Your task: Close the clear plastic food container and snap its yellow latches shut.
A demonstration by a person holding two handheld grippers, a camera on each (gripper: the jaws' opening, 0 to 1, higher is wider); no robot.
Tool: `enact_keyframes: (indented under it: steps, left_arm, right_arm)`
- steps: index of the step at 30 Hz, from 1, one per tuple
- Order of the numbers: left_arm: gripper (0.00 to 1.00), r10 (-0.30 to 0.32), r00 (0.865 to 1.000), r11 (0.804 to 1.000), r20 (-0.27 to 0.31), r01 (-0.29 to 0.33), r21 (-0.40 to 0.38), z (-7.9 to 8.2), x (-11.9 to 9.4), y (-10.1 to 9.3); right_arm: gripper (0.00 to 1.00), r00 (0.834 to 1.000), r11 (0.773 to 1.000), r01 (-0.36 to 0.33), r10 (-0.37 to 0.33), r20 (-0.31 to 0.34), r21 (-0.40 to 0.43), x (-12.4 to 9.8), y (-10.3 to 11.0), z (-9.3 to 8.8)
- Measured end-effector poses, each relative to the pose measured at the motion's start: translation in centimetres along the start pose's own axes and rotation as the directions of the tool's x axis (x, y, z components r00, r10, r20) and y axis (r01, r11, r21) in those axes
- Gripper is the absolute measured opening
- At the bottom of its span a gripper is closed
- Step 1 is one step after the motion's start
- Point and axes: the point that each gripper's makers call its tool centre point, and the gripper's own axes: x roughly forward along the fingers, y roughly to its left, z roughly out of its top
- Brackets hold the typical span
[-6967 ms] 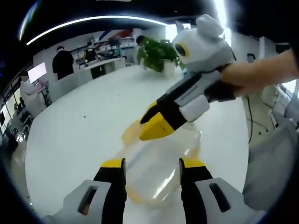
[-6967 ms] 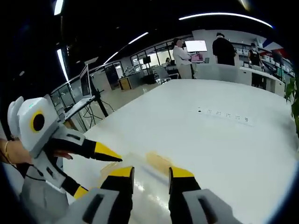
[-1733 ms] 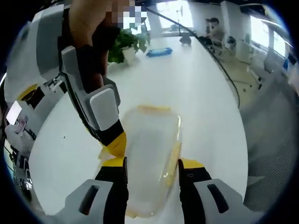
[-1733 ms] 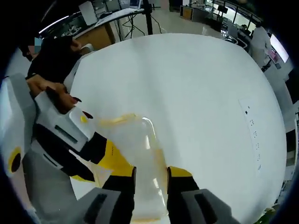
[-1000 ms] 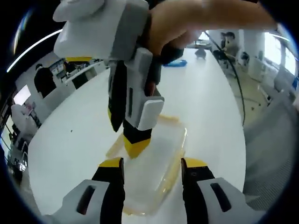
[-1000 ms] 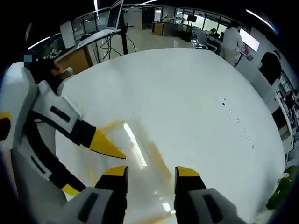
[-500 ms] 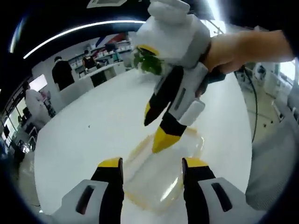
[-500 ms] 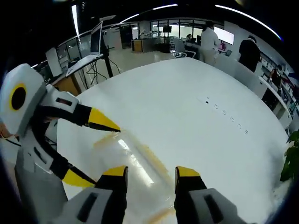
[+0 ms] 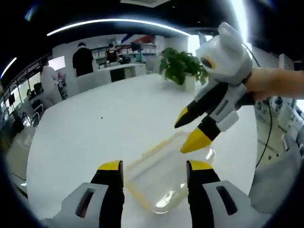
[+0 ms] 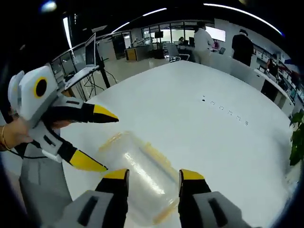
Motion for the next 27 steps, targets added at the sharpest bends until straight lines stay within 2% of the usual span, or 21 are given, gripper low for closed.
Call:
enact_keyframes:
  steps: [8,17,27]
  left_arm:
    - [0.55,0.015,1.0,0.997,0.006,-0.015,-0.07,-0.9,-0.3,0.5]
    - [0.58,0.023,0.999,0.995,-0.023,-0.025,-0.098,-2.3,-0.7,0.8]
    - [0.57,0.021,0.999,0.991,-0.038,-0.026,-0.129,-3.5,-0.9,0.7]
  right_arm:
    - [0.42,0.998,0.999,-0.008,0.005,0.057,0.052,-0.6,0.5,-0.7]
    - [0.45,0.998,0.996,0.001,-0.006,0.058,0.086,-0.9,0.5,-1.9]
    - [0.44,0.995,0.991,0.047,-0.058,0.082,0.128,-1.0,0.3,-3.2]
